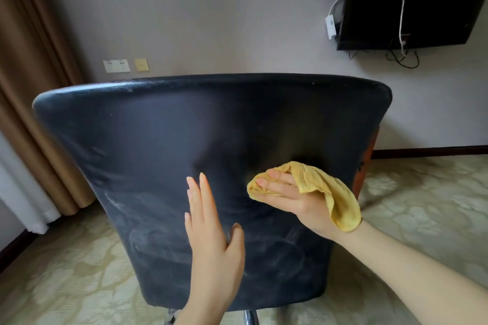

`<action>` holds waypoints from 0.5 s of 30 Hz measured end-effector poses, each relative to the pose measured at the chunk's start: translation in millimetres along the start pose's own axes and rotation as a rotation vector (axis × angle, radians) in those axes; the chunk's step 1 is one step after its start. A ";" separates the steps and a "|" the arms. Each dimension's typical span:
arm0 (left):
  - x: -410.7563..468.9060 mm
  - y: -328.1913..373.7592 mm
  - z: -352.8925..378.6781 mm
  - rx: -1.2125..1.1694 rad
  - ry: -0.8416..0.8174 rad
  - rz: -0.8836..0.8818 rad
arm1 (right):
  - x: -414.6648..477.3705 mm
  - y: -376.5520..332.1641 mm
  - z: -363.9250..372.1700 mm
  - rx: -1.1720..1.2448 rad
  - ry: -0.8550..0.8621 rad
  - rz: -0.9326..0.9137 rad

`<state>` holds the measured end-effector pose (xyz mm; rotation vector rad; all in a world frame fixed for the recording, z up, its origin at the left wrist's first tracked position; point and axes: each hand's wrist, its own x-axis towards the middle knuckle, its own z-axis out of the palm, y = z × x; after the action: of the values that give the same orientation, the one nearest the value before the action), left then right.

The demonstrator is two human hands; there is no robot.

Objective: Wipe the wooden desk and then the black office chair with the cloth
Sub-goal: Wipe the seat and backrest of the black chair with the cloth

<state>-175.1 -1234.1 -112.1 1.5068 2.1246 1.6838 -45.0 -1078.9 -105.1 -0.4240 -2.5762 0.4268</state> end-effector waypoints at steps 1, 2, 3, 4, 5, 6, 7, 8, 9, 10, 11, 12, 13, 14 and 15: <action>-6.8 3.3 0.1 -0.047 -0.005 -0.027 | -10.8 6.3 3.2 -0.122 -0.024 0.006; -13.4 6.5 0.5 -0.094 -0.008 -0.046 | -23.1 4.2 3.7 -0.200 0.008 0.051; -19.7 9.6 0.5 -0.136 -0.009 -0.052 | -34.0 5.3 6.2 -0.269 0.092 0.049; -24.6 13.5 0.4 -0.171 -0.009 -0.053 | -42.8 4.4 8.0 -0.316 0.146 0.026; -27.0 15.9 0.4 -0.199 -0.015 -0.059 | -47.9 3.5 8.8 -0.283 0.148 0.047; -28.2 18.2 -0.2 -0.224 -0.025 -0.077 | -50.4 -1.3 5.9 -0.210 0.166 0.108; -28.2 20.4 -1.0 -0.254 -0.043 -0.105 | -53.6 -5.4 2.2 -0.135 0.188 0.150; -27.0 22.5 -1.6 -0.285 -0.072 -0.144 | -54.5 -11.3 -3.0 -0.058 0.198 0.181; -25.5 24.6 -2.3 -0.317 -0.115 -0.196 | -54.0 -18.1 -9.3 0.040 0.208 0.208; -24.0 26.6 -2.8 -0.352 -0.168 -0.263 | -52.9 -27.0 -17.5 0.153 0.221 0.233; -22.3 28.0 -2.7 -0.392 -0.223 -0.336 | -50.8 -36.2 -27.7 0.273 0.250 0.255; -21.2 28.8 -2.2 -0.427 -0.279 -0.407 | -48.8 -46.2 -38.0 0.386 0.276 0.266; -20.7 30.3 -1.9 -0.451 -0.337 -0.463 | -46.7 -55.3 -47.3 0.486 0.299 0.259; -20.6 31.7 -1.5 -0.457 -0.393 -0.500 | -45.0 -62.7 -55.0 0.579 0.321 0.243; -21.0 32.8 -1.3 -0.448 -0.439 -0.517 | -43.8 -68.2 -60.1 0.660 0.345 0.226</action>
<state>-143.7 -1251.4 -97.0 0.9721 1.5857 1.3589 7.4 -1143.5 -48.0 -0.4891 -1.9174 1.1272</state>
